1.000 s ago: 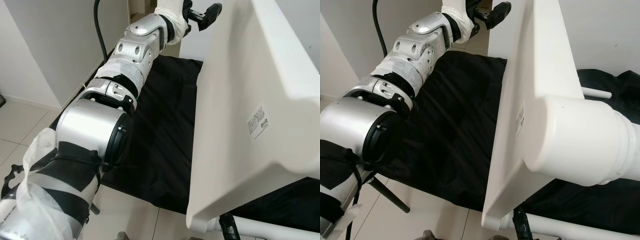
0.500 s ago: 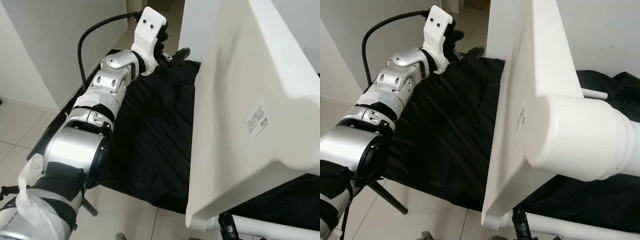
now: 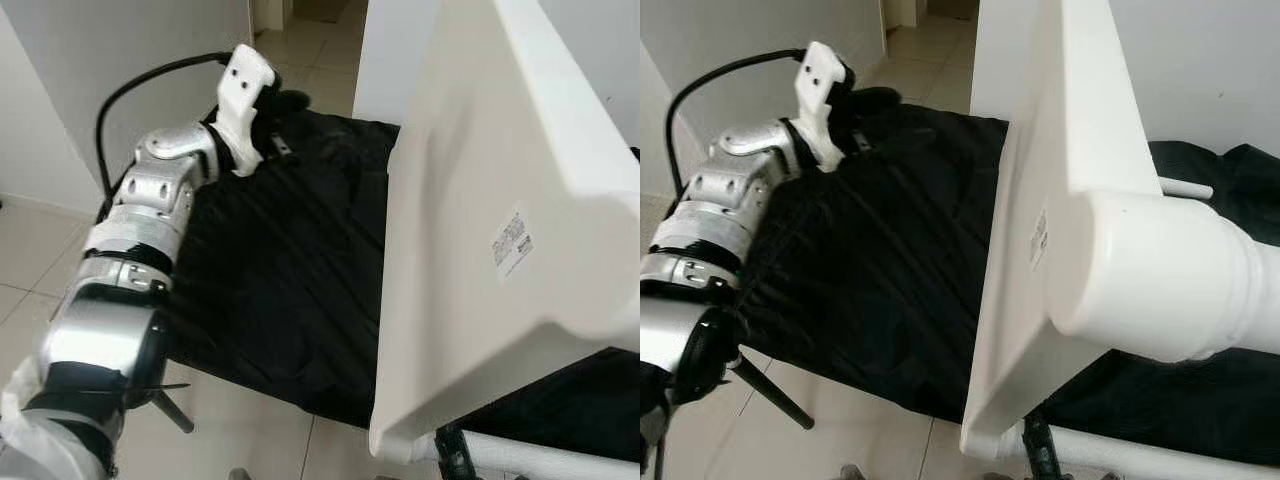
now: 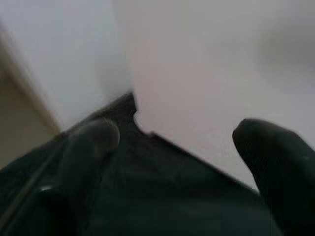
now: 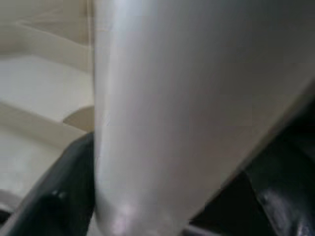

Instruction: Building children table

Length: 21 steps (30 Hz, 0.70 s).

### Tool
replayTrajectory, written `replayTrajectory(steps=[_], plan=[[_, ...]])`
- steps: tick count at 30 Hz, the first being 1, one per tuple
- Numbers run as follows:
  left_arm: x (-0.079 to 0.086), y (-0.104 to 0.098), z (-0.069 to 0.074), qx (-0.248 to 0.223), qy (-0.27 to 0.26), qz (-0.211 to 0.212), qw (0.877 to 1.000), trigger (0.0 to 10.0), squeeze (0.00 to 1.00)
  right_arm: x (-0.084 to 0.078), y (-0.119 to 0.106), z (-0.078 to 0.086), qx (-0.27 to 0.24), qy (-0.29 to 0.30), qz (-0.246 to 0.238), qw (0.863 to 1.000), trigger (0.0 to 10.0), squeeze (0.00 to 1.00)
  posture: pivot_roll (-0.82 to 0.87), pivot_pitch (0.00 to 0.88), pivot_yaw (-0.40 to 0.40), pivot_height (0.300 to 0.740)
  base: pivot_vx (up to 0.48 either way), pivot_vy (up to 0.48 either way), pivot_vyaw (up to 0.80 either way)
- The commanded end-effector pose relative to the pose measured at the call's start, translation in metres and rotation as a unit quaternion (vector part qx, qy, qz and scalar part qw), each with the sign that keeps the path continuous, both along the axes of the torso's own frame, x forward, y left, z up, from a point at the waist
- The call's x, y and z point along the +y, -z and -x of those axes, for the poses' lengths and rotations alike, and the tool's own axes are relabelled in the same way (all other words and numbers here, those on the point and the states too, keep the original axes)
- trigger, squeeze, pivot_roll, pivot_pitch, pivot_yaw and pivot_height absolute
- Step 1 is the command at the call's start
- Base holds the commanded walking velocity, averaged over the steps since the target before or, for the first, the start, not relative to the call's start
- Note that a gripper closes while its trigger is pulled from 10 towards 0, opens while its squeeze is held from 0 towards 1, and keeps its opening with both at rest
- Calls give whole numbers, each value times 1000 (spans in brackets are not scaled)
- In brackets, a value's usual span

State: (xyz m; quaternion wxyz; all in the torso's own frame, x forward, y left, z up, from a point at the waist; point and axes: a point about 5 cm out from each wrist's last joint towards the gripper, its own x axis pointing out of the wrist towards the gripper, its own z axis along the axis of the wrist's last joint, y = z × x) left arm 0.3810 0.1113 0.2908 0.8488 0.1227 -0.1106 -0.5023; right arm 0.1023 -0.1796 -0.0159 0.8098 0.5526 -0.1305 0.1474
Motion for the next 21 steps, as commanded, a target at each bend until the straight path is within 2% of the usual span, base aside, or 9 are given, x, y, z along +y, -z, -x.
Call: replayTrajectory(steps=[1,21], plan=[[-6,1,4,-3,26,-7,1000,10000,0,-25,-62,118,81,108,184,974,10000,0,-296,73,326,740,0,0,0],[-6,1,4,-3,26,-7,1000,10000,0,-25,-62,118,81,108,184,974,10000,0,-296,73,326,740,0,0,0]])
